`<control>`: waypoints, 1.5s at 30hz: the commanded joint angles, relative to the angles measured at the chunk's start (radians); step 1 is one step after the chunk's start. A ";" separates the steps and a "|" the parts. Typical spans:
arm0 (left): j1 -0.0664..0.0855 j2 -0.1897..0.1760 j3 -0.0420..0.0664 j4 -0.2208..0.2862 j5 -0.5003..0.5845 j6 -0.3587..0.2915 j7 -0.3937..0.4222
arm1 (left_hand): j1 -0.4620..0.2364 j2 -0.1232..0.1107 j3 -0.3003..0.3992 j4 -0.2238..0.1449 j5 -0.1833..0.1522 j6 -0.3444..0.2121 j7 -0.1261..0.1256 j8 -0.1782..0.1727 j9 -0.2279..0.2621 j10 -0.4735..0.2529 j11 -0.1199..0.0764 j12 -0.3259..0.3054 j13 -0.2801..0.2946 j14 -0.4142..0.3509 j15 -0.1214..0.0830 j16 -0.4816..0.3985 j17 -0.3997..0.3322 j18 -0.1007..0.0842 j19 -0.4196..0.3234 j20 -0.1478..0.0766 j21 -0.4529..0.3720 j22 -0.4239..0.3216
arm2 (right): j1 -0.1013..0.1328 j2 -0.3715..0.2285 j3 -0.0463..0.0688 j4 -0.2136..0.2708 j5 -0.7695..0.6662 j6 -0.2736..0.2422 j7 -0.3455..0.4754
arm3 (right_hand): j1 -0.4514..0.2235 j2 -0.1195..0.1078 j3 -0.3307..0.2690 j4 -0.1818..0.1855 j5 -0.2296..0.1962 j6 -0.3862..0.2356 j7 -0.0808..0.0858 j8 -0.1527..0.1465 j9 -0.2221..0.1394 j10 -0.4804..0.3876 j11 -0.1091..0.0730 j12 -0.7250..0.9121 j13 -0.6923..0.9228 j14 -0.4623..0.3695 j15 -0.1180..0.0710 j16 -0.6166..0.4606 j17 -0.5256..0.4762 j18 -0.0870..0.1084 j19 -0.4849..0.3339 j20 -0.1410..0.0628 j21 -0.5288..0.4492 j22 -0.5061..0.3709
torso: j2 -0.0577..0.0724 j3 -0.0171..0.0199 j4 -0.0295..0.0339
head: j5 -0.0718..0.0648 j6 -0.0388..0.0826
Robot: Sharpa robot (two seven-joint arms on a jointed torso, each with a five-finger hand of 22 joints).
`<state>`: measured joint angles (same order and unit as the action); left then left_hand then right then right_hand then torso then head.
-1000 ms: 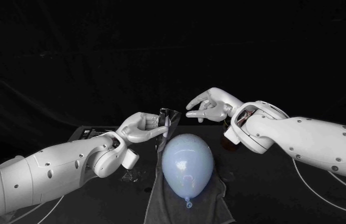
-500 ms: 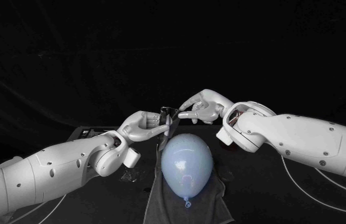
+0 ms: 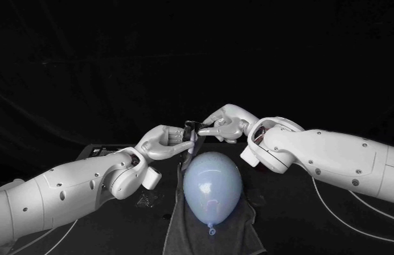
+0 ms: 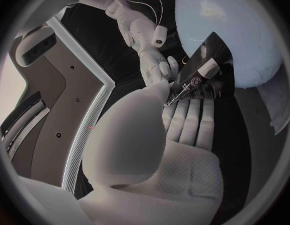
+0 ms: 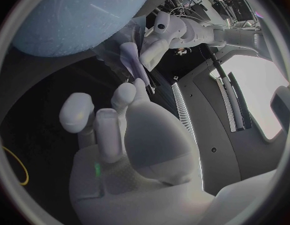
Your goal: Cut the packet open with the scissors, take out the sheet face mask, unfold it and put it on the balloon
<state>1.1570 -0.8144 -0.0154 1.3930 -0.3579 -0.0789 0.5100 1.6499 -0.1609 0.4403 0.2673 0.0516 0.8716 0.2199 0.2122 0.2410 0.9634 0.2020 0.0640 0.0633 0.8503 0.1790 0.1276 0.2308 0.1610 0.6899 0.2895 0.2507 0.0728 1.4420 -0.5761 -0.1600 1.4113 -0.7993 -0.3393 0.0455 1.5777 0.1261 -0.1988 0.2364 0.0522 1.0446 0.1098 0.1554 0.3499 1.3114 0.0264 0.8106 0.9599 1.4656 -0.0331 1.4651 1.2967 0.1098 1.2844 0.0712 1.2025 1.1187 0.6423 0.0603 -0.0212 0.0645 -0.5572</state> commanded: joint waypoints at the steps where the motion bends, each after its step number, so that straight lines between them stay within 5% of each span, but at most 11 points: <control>1: 0.004 0.006 0.001 0.000 -0.009 -0.001 0.008 | 0.003 0.002 0.001 -0.005 -0.004 0.000 0.012 0.000 0.001 0.001 -0.005 -0.001 0.000 0.006 -0.002 -0.004 -0.001 0.000 0.008 0.001 0.002 -0.001 | -0.002 0.004 0.001 0.000 0.031 0.025 0.047 | 0.052 0.023 0.025 -0.024 -0.003 0.024 -0.011 0.014 0.005 0.025 -0.010 0.066 0.051 0.062 -0.015 0.016 0.036 -0.005 0.010 -0.004 0.010 0.011 | 0.000 0.0003 -0.0005 | 0.000 -0.001; 14: 0.014 0.018 0.001 -0.004 -0.012 -0.011 -0.004 | -0.005 -0.003 -0.001 -0.005 -0.004 -0.003 0.019 -0.001 0.000 -0.001 -0.001 -0.003 -0.001 0.004 -0.001 -0.008 -0.003 -0.004 0.008 0.002 -0.001 -0.002 | -0.006 0.010 0.001 -0.004 0.076 -0.026 0.092 | 0.106 0.048 0.101 -0.092 -0.002 0.057 -0.034 0.074 0.041 0.056 -0.029 0.170 0.141 0.074 -0.032 0.049 0.116 -0.014 0.028 -0.023 0.040 0.052 | -0.001 0.0009 -0.0004 | -0.003 -0.001; 20: 0.019 0.018 0.001 -0.002 -0.017 -0.034 -0.013 | -0.065 -0.052 -0.053 0.009 -0.004 -0.030 0.044 -0.019 -0.007 -0.037 0.018 -0.004 -0.001 -0.022 0.014 -0.029 -0.013 -0.040 -0.091 0.004 -0.051 -0.015 | -0.008 0.005 0.001 -0.001 0.090 -0.062 0.098 | 0.101 0.045 0.112 -0.099 -0.003 0.054 -0.036 0.085 0.048 0.061 -0.031 0.178 0.148 0.076 -0.033 0.054 0.127 -0.016 0.033 -0.024 0.048 0.062 | -0.001 0.0009 -0.0006 | -0.003 0.002; 23: 0.021 0.017 0.001 -0.002 -0.027 -0.053 -0.022 | -0.124 -0.075 -0.162 0.021 -0.003 -0.057 0.058 -0.035 -0.014 -0.072 0.030 -0.003 -0.001 -0.050 0.024 -0.046 -0.022 -0.071 -0.165 0.003 -0.085 -0.019 | -0.009 0.001 0.001 0.002 0.095 -0.094 0.099 | 0.099 0.044 0.116 -0.102 -0.003 0.053 -0.036 0.088 0.050 0.062 -0.031 0.179 0.150 0.077 -0.033 0.055 0.130 -0.016 0.035 -0.025 0.051 0.066 | -0.001 0.0009 -0.0004 | -0.003 0.004; 25: 0.021 0.016 0.001 -0.002 -0.035 -0.067 -0.028 | -0.113 -0.020 -0.357 0.022 -0.005 -0.081 0.064 -0.045 -0.020 -0.087 0.031 0.000 0.001 -0.100 0.032 -0.061 -0.037 -0.091 -0.196 0.001 -0.100 -0.019 | -0.009 -0.002 0.001 0.003 0.097 -0.123 0.099 | 0.097 0.043 0.122 -0.105 -0.002 0.052 -0.037 0.093 0.053 0.064 -0.032 0.183 0.153 0.078 -0.034 0.058 0.137 -0.018 0.039 -0.026 0.057 0.073 | -0.001 0.0008 -0.0005 | -0.004 0.005; 26: 0.022 0.015 0.001 -0.002 -0.038 -0.072 -0.031 | -0.101 -0.020 -0.461 0.026 -0.002 -0.115 0.064 -0.057 -0.029 -0.098 0.040 -0.001 0.000 -0.126 0.035 -0.065 -0.045 -0.095 -0.209 0.002 -0.105 -0.019 | -0.010 -0.003 0.001 0.004 0.098 -0.136 0.098 | 0.096 0.043 0.124 -0.107 -0.002 0.052 -0.037 0.094 0.054 0.065 -0.032 0.183 0.154 0.078 -0.034 0.058 0.139 -0.018 0.040 -0.026 0.058 0.075 | -0.001 0.0006 -0.0004 | -0.004 0.006; 28: 0.022 0.015 0.001 -0.002 -0.045 -0.084 -0.037 | -0.106 -0.057 -0.565 0.032 0.000 -0.172 0.071 -0.077 -0.045 -0.147 0.044 -0.005 -0.003 -0.195 0.042 -0.073 -0.062 -0.099 -0.248 0.003 -0.120 -0.023 | -0.010 -0.005 0.001 0.004 0.099 -0.169 0.095 | 0.095 0.042 0.128 -0.109 -0.002 0.051 -0.037 0.097 0.055 0.066 -0.033 0.183 0.154 0.079 -0.034 0.060 0.143 -0.019 0.042 -0.026 0.061 0.079 | -0.001 0.0003 -0.0004 | -0.005 0.007; 30: 0.022 0.014 0.001 -0.001 -0.050 -0.093 -0.042 | -0.115 -0.094 -0.612 0.033 0.000 -0.212 0.073 -0.090 -0.055 -0.189 0.049 -0.007 -0.005 -0.253 0.049 -0.076 -0.077 -0.102 -0.296 0.004 -0.138 -0.028 | -0.010 -0.006 0.001 0.004 0.099 -0.196 0.089 | 0.093 0.041 0.133 -0.112 -0.002 0.049 -0.037 0.101 0.057 0.067 -0.033 0.183 0.154 0.080 -0.035 0.061 0.146 -0.020 0.044 -0.027 0.064 0.083 | -0.001 0.0002 -0.0001 | -0.005 0.009; 34: 0.022 0.013 0.001 -0.001 -0.059 -0.105 -0.049 | -0.121 -0.116 -0.631 0.034 0.002 -0.239 0.074 -0.098 -0.062 -0.219 0.051 -0.008 -0.006 -0.275 0.051 -0.076 -0.083 -0.101 -0.309 0.005 -0.143 -0.028 | -0.011 -0.006 0.001 0.003 0.101 -0.248 0.072 | 0.090 0.039 0.141 -0.117 -0.002 0.047 -0.038 0.106 0.060 0.068 -0.033 0.182 0.154 0.080 -0.035 0.062 0.149 -0.020 0.045 -0.027 0.066 0.085 | -0.001 -0.0001 0.0000 | -0.006 0.012; 39: 0.023 0.012 0.001 0.000 -0.071 -0.109 -0.060 | -0.102 -0.091 -0.589 0.033 0.001 -0.226 0.075 -0.094 -0.058 -0.208 0.051 -0.004 -0.003 -0.239 0.049 -0.066 -0.075 -0.099 -0.278 0.004 -0.132 -0.022 | -0.012 -0.009 0.001 0.004 0.107 -0.303 0.066 | 0.086 0.039 0.148 -0.120 -0.002 0.045 -0.037 0.109 0.062 0.068 -0.033 0.179 0.152 0.080 -0.035 0.063 0.149 -0.020 0.046 -0.028 0.067 0.087 | -0.001 0.0000 -0.0001 | -0.006 0.016; 45: 0.023 0.010 0.001 -0.003 -0.075 -0.128 -0.080 | -0.048 -0.006 -0.435 0.027 -0.003 -0.175 0.075 -0.079 -0.045 -0.128 0.044 0.006 0.002 -0.082 0.036 -0.021 -0.037 -0.079 -0.097 0.000 -0.063 0.004 | -0.016 -0.017 0.001 0.014 0.129 -0.356 0.092 | 0.081 0.037 0.158 -0.125 -0.003 0.042 -0.037 0.114 0.064 0.068 -0.033 0.176 0.151 0.081 -0.035 0.064 0.154 -0.021 0.048 -0.028 0.071 0.092 | -0.001 0.0005 -0.0001 | -0.003 0.019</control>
<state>1.1780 -0.8054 -0.0154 1.3893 -0.4188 -0.1823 0.4463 1.5994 -0.1747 -0.0066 0.2947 0.0519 0.6936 0.1850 0.1314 0.1945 0.8302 0.2470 0.0668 0.0649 0.7609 0.2164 0.1038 0.1918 0.0758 0.5806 0.2896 0.1826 0.0744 1.4261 -0.5925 -0.1602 1.4213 -0.6874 -0.6293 0.1169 1.6270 0.1290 -0.1001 0.1654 0.0483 1.0874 0.0771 0.2628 0.4127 1.3290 0.0377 0.8961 1.0951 1.4532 -0.0507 1.5226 1.3082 0.0843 1.3271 0.0434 1.2682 1.2080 0.6416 0.0602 -0.0211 0.0593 -0.5394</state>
